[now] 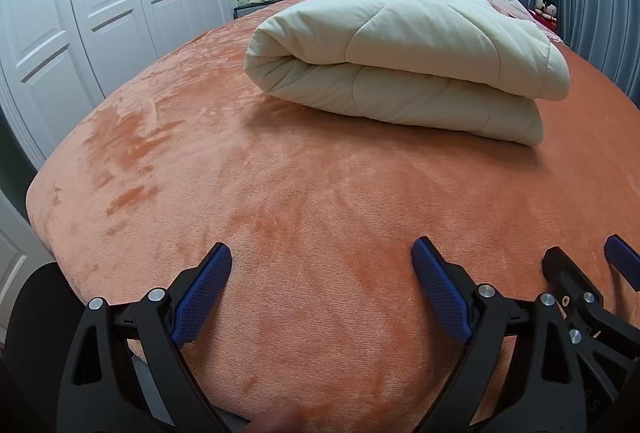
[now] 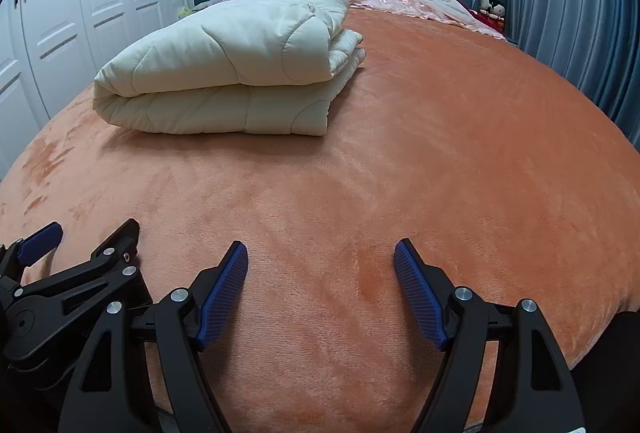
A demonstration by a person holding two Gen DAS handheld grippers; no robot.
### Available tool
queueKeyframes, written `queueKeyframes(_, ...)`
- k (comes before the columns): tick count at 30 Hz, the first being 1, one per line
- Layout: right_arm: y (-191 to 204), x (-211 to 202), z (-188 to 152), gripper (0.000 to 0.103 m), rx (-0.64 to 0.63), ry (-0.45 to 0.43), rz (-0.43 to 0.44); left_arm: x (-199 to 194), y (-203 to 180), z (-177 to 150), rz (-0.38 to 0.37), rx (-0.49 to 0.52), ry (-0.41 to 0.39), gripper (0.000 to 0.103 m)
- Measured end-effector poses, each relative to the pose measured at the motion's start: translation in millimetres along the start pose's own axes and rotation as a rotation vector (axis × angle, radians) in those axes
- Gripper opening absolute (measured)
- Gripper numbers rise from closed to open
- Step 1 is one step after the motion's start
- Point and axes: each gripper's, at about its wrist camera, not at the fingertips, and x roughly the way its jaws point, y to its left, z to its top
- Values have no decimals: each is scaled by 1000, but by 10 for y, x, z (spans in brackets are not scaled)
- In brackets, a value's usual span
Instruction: Fold large clothes
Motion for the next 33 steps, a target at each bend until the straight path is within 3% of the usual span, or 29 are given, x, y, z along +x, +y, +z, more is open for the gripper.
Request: queueKeyframes(33, 7, -2, 3, 74, -10, -9, 3, -9, 21, -4, 11, -9, -12, 89)
